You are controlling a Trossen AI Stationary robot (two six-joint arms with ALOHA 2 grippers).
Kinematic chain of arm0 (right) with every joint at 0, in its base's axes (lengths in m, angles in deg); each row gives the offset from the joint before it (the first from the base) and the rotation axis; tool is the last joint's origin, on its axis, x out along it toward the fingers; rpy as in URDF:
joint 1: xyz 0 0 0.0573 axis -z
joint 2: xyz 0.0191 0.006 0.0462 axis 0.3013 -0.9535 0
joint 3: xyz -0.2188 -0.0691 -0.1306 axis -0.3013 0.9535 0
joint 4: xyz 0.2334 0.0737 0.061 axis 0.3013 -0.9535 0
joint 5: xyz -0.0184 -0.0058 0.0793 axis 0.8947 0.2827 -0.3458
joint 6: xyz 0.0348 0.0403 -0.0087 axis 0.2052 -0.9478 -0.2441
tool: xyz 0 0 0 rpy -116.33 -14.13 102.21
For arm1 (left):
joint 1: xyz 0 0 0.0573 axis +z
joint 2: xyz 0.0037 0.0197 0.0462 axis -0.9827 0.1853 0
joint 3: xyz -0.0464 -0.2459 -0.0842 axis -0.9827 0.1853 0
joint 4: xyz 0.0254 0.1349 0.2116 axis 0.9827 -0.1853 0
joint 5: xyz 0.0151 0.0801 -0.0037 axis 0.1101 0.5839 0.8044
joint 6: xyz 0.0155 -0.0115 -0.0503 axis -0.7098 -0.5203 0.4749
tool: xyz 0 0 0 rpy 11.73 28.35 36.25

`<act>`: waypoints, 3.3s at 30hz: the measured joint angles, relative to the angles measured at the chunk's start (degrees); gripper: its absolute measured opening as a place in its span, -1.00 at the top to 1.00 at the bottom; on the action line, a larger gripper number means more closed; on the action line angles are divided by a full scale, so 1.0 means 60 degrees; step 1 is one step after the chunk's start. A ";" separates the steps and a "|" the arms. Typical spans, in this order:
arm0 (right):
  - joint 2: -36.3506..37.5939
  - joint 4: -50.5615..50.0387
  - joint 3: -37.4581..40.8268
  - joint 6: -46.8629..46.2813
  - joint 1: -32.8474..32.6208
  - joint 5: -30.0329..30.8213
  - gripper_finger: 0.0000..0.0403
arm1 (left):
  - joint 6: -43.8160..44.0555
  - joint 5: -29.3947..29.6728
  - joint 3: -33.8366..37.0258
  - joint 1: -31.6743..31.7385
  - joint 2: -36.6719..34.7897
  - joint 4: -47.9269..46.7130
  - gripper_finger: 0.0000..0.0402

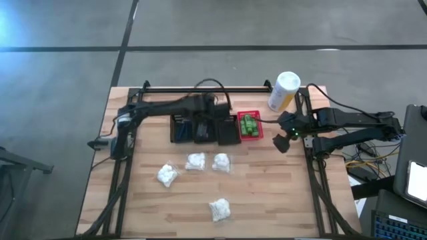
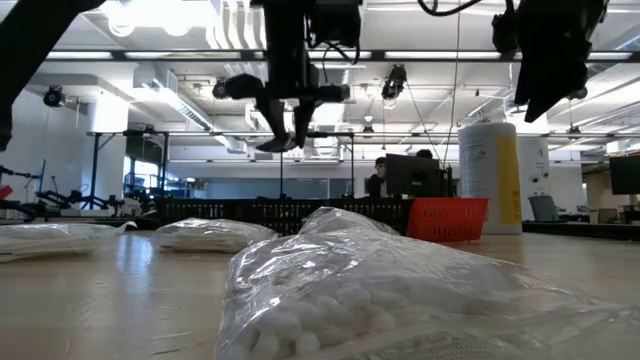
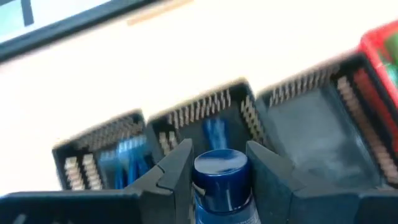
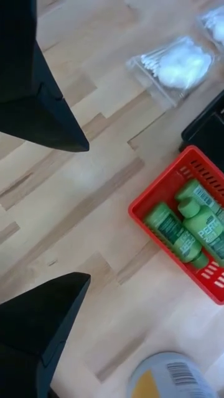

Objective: Pick & Place Travel size toiletries
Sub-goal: Put the blue shave cream into the middle black bin, then put the white cotton pack into the right black bin

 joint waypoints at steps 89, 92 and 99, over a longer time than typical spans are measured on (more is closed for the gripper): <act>-0.1683 0.2368 0.0033 -0.1364 -0.1180 -0.1561 -0.81 | 0.8453 -0.2860 0.7242 -0.7116 -0.2921 0.1526 -0.01; -0.1683 0.2975 0.0033 -0.1390 -0.1456 -0.1813 -0.81 | 0.8482 -0.2853 0.7755 -0.6991 -0.3270 0.1507 -0.01; -0.1683 0.3320 0.0038 -0.1935 -0.2068 -0.1776 -0.81 | 0.8450 -0.2855 0.8932 -0.6881 -0.4010 0.1579 -0.01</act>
